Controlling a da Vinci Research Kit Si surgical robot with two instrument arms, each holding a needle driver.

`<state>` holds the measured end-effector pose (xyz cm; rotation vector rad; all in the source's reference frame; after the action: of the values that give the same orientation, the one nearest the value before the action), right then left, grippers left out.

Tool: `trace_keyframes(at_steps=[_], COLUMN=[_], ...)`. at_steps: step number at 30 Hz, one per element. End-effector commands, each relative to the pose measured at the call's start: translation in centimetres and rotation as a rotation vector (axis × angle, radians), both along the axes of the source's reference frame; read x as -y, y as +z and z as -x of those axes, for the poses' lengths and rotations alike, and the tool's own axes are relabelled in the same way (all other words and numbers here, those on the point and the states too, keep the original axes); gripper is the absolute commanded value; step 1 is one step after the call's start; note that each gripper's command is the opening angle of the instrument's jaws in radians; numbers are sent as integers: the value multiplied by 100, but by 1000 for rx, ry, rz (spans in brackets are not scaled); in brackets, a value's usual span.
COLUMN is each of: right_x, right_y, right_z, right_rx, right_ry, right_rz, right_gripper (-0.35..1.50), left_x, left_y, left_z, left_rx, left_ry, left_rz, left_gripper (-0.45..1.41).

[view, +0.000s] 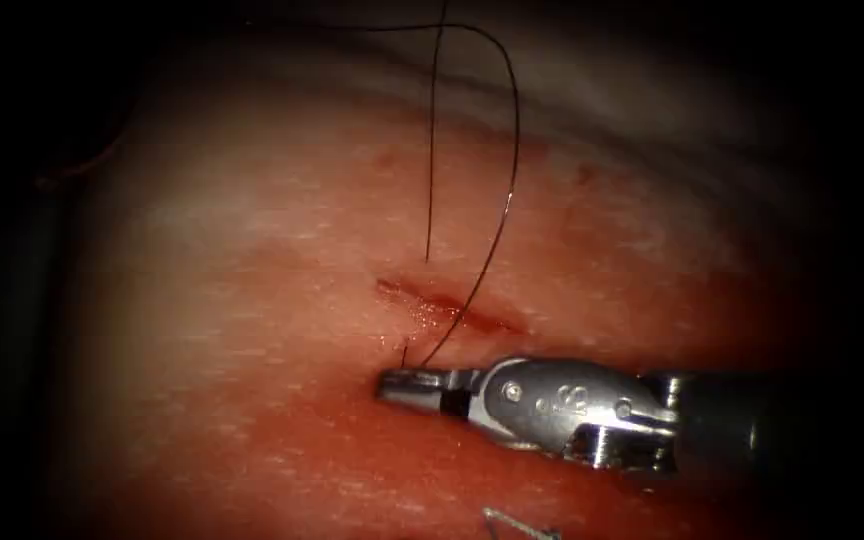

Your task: Wound Closure

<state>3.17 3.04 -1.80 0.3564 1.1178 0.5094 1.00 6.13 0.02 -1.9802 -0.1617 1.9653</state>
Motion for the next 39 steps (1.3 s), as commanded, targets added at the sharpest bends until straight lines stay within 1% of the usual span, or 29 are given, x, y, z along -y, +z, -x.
trace_keyframes(at_steps=[1, 7, 15, 18, 20, 22, 23, 25, 26, 27, 28, 30, 31, 32, 34, 35, 39], right_x=[6, 21, 35, 42, 43, 40, 37, 32, 25, 20, 16, 7, 3, -5, -10, -15, -18], right_y=[-6, -34, -57, -74, -83, -85, -84, -79, -71, -64, -59, -47, -42, -30, -20, -7, 19], right_z=[-10, -24, -41, -52, -59, -61, -60, -55, -48, -42, -37, -25, -21, -11, -4, 1, -1], right_rx=[-18, -59, -110, -153, -184, -190, -174, -146, -113, -90, -75, -48, -38, -19, -6, 17, 71], right_ry=[-15, -58, -105, -127, -130, -132, -109, -74, -40, -17, -1, 21, 27, 40, 55, 73, 86], right_rz=[-6, -31, -64, -75, -83, -83, -75, -38, -19, -5, 1, 25, 38, 58, 68, 79, 100], right_gripper=[-35, -35, -35, -35, -35, -35, -20, 48, 83, 98, 105, 108, 108, 108, 108, 108, 108], left_x=[5, 5, 5, 5, 5, 5, 5, 5, 4, 4, 4, 4, 4, 4, 5, 5, 5], left_y=[6, 6, 6, 6, 6, 6, 5, 5, 5, 5, 5, 5, 5, 5, 5, 5, 5], left_z=[5, 4, 4, 4, 3, 3, 3, 2, 1, 1, 1, 1, 1, 1, 1, 1, 1], left_rx=[2, 2, 2, 2, 2, 2, 2, 3, 3, 3, 4, 3, 3, 3, 3, 3, 3], left_ry=[1, 1, 2, 2, 2, 2, 2, 3, 3, 3, 4, 3, 3, 3, 3, 3, 3], left_rz=[-3, -3, -3, -3, -3, -3, -3, -4, -4, -4, -4, -4, -4, -4, -4, -4, -4], left_gripper=[-35, -35, -35, -35, -35, -35, -35, -35, -35, -35, -35, -35, -35, -35, -35, -35, -35])
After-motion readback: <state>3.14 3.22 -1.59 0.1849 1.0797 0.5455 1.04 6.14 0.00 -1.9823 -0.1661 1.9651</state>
